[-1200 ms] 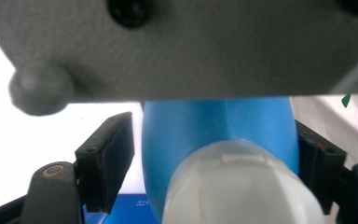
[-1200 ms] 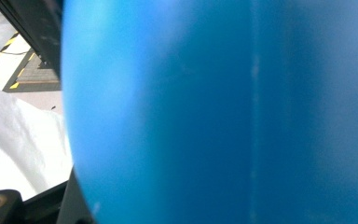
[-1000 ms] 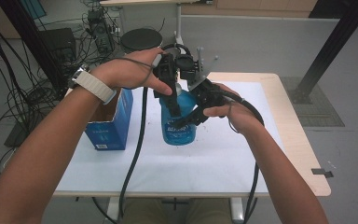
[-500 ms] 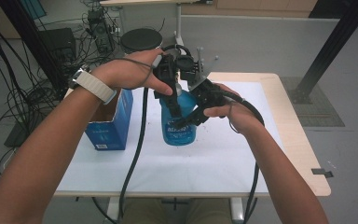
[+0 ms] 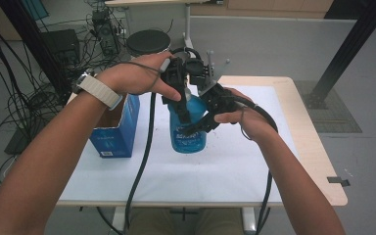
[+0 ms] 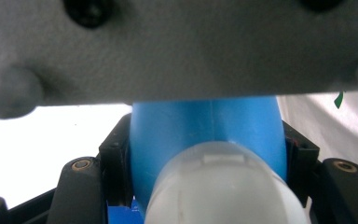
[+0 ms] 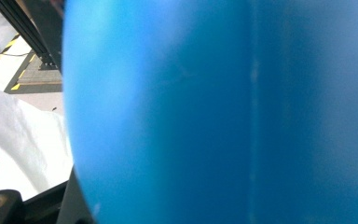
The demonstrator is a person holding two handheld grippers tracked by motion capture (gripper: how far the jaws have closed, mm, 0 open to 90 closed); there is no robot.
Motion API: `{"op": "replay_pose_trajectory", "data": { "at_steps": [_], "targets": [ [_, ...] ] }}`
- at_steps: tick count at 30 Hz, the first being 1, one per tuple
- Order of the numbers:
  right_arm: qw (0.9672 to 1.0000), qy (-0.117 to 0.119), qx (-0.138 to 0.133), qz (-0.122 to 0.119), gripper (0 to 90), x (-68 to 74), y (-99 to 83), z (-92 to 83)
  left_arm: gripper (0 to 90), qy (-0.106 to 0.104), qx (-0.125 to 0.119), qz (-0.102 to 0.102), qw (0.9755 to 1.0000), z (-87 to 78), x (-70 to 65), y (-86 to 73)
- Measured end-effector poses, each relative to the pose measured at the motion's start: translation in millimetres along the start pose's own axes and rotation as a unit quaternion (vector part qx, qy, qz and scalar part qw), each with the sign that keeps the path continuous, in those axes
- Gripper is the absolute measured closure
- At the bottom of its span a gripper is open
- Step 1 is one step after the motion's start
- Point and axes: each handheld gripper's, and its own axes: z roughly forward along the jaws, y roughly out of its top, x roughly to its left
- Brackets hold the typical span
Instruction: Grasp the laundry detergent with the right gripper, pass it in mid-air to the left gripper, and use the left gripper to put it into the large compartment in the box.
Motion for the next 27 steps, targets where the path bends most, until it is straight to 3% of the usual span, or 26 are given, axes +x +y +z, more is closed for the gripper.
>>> {"op": "replay_pose_trajectory", "data": {
  "at_steps": [27],
  "targets": [
    [1.0,-0.002,0.003,-0.001,42.8,0.8,-1.4,-3.3,37.4,0.001,-0.003,-0.001,1.0,0.5,-0.4,2.1]
  ]
}}
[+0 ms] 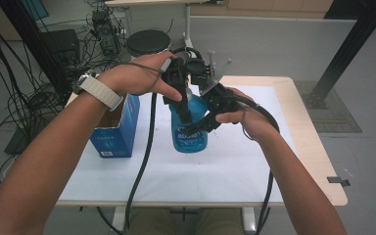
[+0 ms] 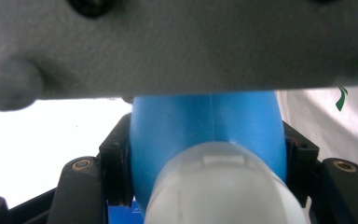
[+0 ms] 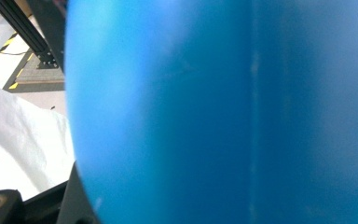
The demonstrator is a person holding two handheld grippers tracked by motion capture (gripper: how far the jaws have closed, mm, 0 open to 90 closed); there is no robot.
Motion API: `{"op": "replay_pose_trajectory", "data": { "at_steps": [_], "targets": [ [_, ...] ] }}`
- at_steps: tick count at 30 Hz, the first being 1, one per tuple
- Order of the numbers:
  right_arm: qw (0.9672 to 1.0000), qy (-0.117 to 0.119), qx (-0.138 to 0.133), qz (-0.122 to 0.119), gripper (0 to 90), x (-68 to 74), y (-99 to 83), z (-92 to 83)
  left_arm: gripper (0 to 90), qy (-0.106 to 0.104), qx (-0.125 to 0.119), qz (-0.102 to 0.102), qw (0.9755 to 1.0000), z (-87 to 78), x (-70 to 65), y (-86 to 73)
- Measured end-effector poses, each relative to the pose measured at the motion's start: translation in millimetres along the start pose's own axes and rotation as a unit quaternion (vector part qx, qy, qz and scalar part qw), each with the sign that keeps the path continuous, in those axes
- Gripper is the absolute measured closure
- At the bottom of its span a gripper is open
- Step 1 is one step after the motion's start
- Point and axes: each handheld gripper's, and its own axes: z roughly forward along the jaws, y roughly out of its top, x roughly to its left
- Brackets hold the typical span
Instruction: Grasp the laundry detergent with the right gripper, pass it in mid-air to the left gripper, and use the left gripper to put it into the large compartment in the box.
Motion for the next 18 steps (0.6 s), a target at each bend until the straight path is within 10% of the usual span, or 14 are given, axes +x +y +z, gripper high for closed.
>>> {"op": "replay_pose_trajectory", "data": {
  "at_steps": [18],
  "targets": [
    [1.0,0.0,0.0,0.004,42.8,0.6,1.2,-0.3,37.4,0.001,-0.003,-0.001,1.0,-0.8,0.0,-1.2]
  ]
}}
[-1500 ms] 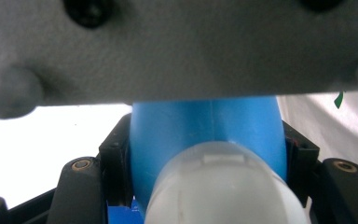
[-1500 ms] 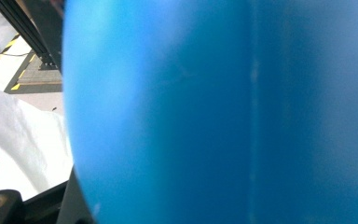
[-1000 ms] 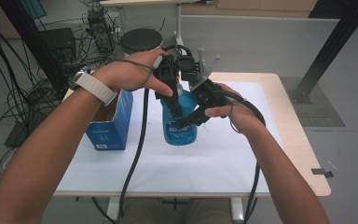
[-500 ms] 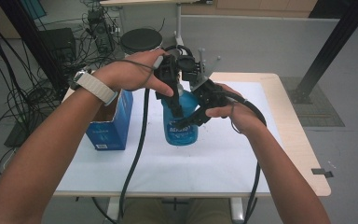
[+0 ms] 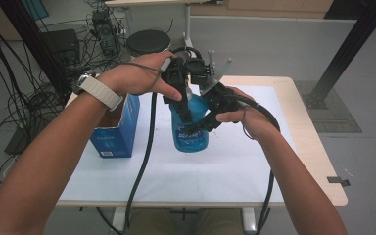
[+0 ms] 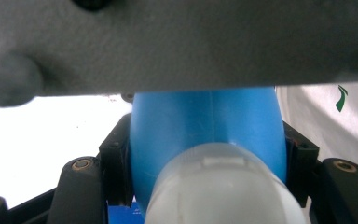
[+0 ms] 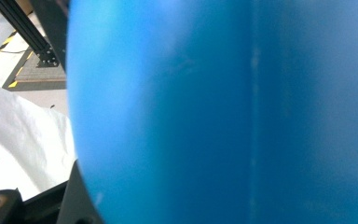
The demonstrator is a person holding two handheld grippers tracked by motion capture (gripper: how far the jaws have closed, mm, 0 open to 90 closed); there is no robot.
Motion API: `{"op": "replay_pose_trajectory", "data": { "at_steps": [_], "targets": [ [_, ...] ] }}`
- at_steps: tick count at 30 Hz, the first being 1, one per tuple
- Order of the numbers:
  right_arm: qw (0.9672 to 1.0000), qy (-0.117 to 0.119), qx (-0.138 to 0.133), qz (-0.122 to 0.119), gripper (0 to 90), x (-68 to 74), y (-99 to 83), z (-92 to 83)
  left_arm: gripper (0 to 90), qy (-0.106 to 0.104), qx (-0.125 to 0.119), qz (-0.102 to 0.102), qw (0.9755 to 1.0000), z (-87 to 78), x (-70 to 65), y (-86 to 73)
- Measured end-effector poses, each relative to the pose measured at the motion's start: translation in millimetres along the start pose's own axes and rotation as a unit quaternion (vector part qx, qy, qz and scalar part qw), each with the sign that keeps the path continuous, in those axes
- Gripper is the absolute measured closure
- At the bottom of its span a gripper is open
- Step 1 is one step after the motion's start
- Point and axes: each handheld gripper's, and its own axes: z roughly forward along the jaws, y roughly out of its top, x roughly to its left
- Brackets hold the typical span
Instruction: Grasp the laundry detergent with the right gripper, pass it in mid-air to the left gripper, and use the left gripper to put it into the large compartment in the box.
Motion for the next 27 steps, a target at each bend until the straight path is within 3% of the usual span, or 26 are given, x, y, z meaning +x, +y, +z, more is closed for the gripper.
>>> {"op": "replay_pose_trajectory", "data": {
  "at_steps": [27],
  "targets": [
    [1.0,-0.002,0.003,-0.007,42.8,0.2,1.2,2.9,37.4,0.002,0.0,-0.004,1.0,-0.1,-1.9,-3.9]
  ]
}}
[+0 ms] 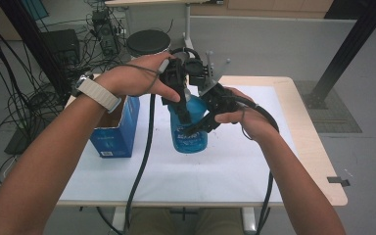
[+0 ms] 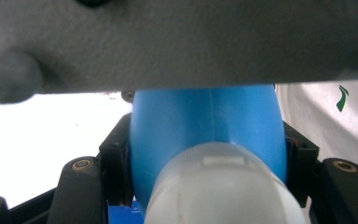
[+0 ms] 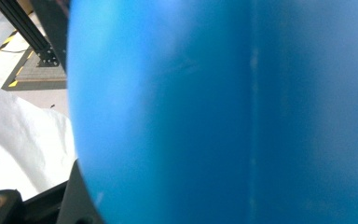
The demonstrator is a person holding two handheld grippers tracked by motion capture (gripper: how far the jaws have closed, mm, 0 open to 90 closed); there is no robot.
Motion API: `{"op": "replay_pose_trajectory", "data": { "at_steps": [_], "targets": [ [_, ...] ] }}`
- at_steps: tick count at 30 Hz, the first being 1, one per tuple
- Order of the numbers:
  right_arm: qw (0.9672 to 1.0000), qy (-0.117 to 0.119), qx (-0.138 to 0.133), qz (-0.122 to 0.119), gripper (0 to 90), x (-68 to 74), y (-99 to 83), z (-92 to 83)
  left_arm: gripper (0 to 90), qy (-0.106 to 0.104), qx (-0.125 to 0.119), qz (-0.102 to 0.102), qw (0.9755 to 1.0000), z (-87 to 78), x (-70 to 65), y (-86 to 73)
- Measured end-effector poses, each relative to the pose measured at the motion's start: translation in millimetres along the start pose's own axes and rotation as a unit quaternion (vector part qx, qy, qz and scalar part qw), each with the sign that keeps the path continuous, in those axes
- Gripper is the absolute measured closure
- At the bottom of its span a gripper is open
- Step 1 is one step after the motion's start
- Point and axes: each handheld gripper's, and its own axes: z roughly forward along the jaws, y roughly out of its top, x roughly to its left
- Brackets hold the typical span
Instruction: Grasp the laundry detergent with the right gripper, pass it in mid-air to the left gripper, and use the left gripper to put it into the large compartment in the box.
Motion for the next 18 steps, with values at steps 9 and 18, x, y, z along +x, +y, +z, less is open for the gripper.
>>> {"op": "replay_pose_trajectory", "data": {
  "at_steps": [9,18],
  "targets": [
    [1.0,0.0,0.001,-0.004,42.8,-0.8,1.2,1.5,37.4,0.0,-0.002,-0.001,1.0,0.0,-0.2,-2.0],
    [1.0,0.003,0.002,-0.001,42.8,-1.3,0.6,1.3,37.4,-0.002,-0.004,-0.004,1.0,0.6,0.6,-2.3]
  ]
}}
